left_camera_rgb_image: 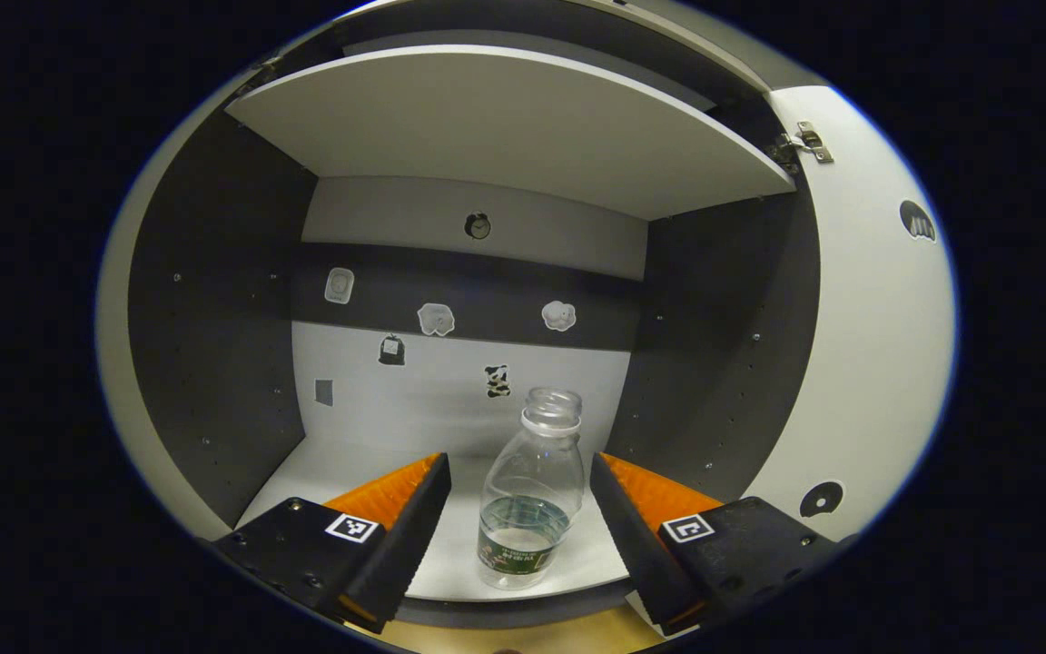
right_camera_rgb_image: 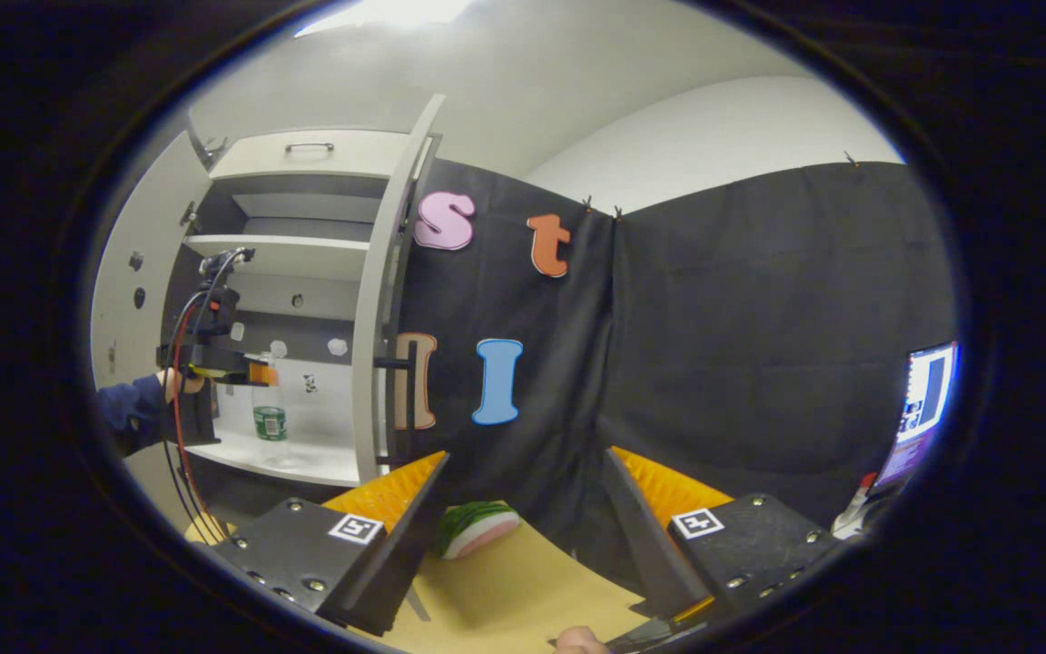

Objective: Grasp the bottle in the cabinet with the left hand and place it on the coaster, then close the right door with the right hand and the left door with the left hand.

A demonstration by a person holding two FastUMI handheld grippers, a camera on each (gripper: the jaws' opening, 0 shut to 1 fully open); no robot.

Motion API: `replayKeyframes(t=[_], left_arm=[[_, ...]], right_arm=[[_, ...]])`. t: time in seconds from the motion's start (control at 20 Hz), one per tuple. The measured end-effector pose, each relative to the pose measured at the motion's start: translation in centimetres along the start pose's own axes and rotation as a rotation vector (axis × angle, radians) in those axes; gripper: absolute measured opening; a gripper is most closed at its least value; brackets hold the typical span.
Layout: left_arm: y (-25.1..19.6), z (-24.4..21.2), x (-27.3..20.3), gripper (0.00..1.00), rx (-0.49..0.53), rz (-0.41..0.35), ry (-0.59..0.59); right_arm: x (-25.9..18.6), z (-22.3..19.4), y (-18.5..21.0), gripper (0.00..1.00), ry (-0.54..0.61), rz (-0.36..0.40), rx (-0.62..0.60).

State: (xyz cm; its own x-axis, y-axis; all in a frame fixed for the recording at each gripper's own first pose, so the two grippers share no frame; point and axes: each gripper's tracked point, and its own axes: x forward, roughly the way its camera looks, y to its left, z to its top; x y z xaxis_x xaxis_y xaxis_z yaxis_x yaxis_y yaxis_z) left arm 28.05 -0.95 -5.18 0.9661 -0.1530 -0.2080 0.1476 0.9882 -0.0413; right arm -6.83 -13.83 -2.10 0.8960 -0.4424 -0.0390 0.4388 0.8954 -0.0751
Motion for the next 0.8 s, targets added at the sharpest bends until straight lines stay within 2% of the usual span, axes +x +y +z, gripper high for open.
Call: replayKeyframes(t=[0.1,0.15,0.2,0.45,0.5,0.6,0.8], left_arm=[[0.1,0.0,0.6,0.96,0.026,0.003,0.004],[0.7,0.1,1.0,0.81,0.036,0.02,-0.003],[0.9,0.2,1.1,0.72,0.038,0.026,-0.002],[1.5,0.2,0.4,0.7,0.017,0.017,0.004],[1.4,0.1,-0.2,0.7,0.01,0.01,0.006],[1.0,0.3,-1.7,0.7,-0.006,-0.016,-0.001],[-0.3,0.1,-5.5,0.69,-0.003,-0.065,-0.011]], right_arm=[[-0.4,-0.3,-0.2,1.0,0.01,-0.006,0.0],[-0.4,-0.6,-0.5,1.0,0.012,-0.008,-0.001],[-0.5,-0.7,-0.6,1.0,0.015,-0.009,-0.002],[-0.8,-1.1,-1.0,0.97,0.028,0.002,0.005],[-0.7,-1.0,-0.8,1.0,0.03,0.009,0.006],[-0.7,-0.9,-0.5,0.97,0.03,0.029,0.003],[-1.0,-0.8,0.5,1.0,0.031,0.086,0.007]])
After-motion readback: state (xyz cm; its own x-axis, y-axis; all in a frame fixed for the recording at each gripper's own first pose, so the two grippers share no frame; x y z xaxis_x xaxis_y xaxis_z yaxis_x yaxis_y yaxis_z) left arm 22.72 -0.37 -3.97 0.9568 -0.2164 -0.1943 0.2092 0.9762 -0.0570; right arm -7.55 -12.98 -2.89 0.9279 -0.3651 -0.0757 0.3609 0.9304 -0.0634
